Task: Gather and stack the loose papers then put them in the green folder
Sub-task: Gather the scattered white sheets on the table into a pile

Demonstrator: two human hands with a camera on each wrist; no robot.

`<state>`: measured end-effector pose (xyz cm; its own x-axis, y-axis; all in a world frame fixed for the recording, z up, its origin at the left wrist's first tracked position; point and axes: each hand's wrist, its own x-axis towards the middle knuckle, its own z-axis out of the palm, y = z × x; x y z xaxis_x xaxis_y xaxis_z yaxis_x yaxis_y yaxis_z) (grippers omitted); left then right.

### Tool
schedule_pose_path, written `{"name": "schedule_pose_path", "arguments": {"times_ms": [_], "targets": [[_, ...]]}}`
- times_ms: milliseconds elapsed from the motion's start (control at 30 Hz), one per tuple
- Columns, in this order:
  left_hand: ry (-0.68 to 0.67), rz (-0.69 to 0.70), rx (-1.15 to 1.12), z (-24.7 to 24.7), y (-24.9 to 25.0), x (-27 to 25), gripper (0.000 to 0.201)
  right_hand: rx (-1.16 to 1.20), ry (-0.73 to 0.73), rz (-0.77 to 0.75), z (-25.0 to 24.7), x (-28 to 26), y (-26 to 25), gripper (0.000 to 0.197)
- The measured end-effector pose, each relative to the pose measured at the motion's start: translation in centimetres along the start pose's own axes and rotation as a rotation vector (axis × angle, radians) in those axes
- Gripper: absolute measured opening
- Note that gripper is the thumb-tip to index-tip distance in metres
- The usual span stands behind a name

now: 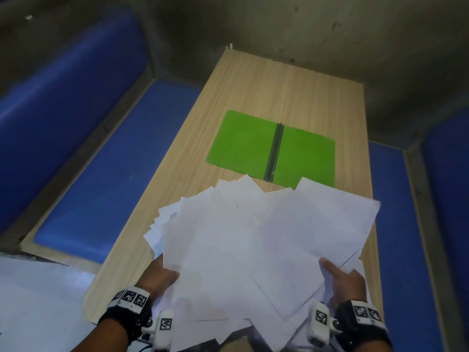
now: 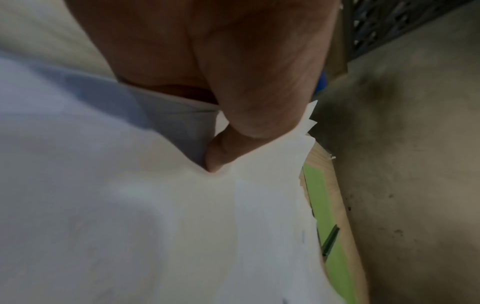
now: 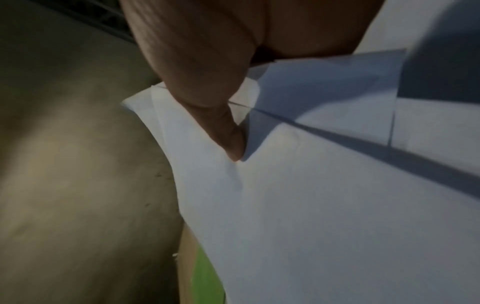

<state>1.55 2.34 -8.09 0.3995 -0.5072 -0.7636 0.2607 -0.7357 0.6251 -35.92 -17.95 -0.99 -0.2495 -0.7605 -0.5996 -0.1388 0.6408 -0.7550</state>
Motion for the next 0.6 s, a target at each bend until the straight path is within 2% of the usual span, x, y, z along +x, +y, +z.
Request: {"name": "schedule_pose_path", "arguments": {"times_ms": [67,167,267,300,400,500,567,600], "targets": [[0.021,0.009,0.068,-0.8,0.3,0.2,0.059,-0.052,-0.028,-0.183,-1.4,-0.5,-2.9,0.057],[0.046,0.032,0.154,-2.4,0.8,0.3,0.055,-0.154,-0.099,-0.414,-4.0,-1.2,-6.8,0.061],[0.097,0.088,0.204,-3.9,1.7,-0.1,0.06,-0.22,-0.188,-0.472,-6.1,-1.7,-10.0,0.026],[0.125,0.102,0.198,-4.4,2.0,-0.2,0.059,-0.227,-0.227,-0.502,-6.5,-1.8,-10.9,0.024],[0.167,0.102,0.095,-5.2,2.9,-0.9,0.053,-0.164,-0.287,-0.503,-6.5,-3.2,-12.6,0.025],[0.172,0.1,0.06,-4.9,3.0,-1.5,0.053,0.042,-0.357,-0.471,-6.4,-3.4,-13.7,0.031],[0.15,0.074,0.019,-4.1,2.7,-2.0,0.053,0.196,-0.406,-0.359,-6.6,-2.4,-13.8,0.033],[0.121,0.062,-0.009,-3.5,2.5,-2.3,0.057,0.284,-0.377,-0.212,-6.7,-1.5,-13.9,0.033]]}}
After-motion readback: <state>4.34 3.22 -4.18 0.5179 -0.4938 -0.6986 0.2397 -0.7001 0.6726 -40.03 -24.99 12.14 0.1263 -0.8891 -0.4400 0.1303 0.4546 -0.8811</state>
